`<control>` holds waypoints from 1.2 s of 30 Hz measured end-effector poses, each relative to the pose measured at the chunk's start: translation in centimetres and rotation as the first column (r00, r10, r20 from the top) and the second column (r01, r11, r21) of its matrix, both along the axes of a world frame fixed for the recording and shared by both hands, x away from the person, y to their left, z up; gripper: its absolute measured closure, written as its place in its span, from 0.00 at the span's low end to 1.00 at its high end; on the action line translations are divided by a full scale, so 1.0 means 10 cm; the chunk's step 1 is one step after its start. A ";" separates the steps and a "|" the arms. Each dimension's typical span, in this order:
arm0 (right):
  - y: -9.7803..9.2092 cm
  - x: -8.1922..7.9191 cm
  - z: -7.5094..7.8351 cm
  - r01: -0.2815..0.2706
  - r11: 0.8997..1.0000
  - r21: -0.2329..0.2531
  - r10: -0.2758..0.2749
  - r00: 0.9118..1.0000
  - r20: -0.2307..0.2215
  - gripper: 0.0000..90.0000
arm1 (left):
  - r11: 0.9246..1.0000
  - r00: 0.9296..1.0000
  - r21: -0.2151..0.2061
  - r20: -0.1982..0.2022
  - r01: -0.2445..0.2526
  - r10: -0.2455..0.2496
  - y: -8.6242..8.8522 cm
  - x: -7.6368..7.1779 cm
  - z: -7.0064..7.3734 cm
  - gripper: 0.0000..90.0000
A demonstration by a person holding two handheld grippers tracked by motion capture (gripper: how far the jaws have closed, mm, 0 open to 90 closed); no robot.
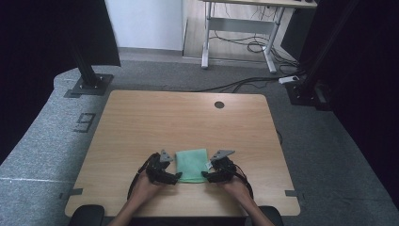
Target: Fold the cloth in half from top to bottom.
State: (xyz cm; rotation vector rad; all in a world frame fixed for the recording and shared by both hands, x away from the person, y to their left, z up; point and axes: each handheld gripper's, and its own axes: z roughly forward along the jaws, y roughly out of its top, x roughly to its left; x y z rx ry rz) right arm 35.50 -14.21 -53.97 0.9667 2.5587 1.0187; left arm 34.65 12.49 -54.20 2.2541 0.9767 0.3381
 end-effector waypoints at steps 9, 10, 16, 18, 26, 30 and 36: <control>0.09 0.10 -0.02 0.028 1.000 0.011 -0.028 1.000 0.011 0.36 | 0.999 0.999 0.014 0.015 -0.039 0.039 0.08 0.21 0.00 0.12; 0.09 0.12 -0.02 0.030 0.999 0.011 -0.030 0.999 0.012 0.36 | 0.999 0.999 0.015 0.017 -0.043 0.043 0.08 0.23 0.00 0.12; 0.13 0.23 -0.03 0.042 0.999 0.011 -0.043 0.999 0.022 0.36 | 0.998 0.998 0.013 0.023 -0.063 0.062 0.11 0.36 0.00 0.12; 0.14 0.26 -0.03 0.048 0.999 0.013 -0.048 0.998 0.027 0.35 | 0.998 0.998 0.005 0.019 -0.067 0.067 0.12 0.40 0.00 0.12; 0.15 0.40 -0.04 0.072 0.997 0.024 -0.073 0.997 0.035 0.35 | 0.996 0.997 -0.019 0.004 -0.083 0.083 0.16 0.54 -0.02 0.11; 0.16 0.46 -0.04 0.083 0.996 0.023 -0.084 0.996 0.038 0.35 | 0.996 0.996 -0.024 0.001 -0.089 0.089 0.17 0.60 -0.02 0.11; 0.17 0.56 -0.04 0.102 0.994 0.024 -0.103 0.994 0.042 0.35 | 0.994 0.995 -0.035 -0.004 -0.103 0.103 0.18 0.69 -0.03 0.11</control>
